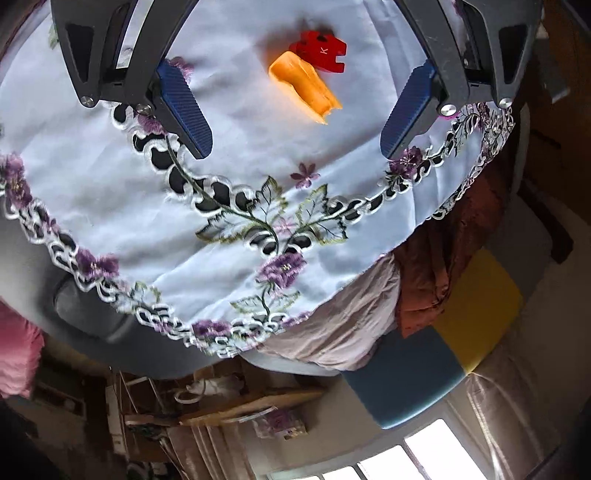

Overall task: Organize rigid objects
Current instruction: 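Grasp the brown pegged stand with the left tool while the right tool grasps the orange clip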

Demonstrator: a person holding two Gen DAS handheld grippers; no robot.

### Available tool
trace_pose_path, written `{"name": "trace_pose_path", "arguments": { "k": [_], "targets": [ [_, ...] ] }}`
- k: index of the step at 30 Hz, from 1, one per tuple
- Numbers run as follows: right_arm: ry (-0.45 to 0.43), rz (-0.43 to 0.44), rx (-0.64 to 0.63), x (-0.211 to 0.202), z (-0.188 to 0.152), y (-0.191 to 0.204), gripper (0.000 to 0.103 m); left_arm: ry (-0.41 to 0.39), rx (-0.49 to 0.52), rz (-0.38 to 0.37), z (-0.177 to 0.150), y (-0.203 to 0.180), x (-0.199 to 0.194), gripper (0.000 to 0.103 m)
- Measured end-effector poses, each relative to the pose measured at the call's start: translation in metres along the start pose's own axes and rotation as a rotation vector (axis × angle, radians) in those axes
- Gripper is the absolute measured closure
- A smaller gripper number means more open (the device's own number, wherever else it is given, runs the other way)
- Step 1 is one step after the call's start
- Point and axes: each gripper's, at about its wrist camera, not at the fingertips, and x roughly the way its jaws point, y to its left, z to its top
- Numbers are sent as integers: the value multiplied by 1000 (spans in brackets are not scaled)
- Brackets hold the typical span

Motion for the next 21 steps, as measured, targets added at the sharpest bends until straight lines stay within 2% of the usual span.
{"name": "trace_pose_path", "arguments": {
  "k": [7, 12, 18, 21],
  "targets": [
    [43, -1, -14, 8, -2, 1, 10, -41, 86, -37, -44, -21, -40, 48],
    [130, 4, -34, 25, -9, 3, 10, -68, 179, -87, -83, -48, -71, 48],
    [159, -36, -146, 34, -19, 19, 12, -45, 217, -120, -120, -64, -83, 48],
    [178, -63, -195, 41, -23, 25, 19, -27, 212, -134, -135, -66, -84, 48]
  ]
}}
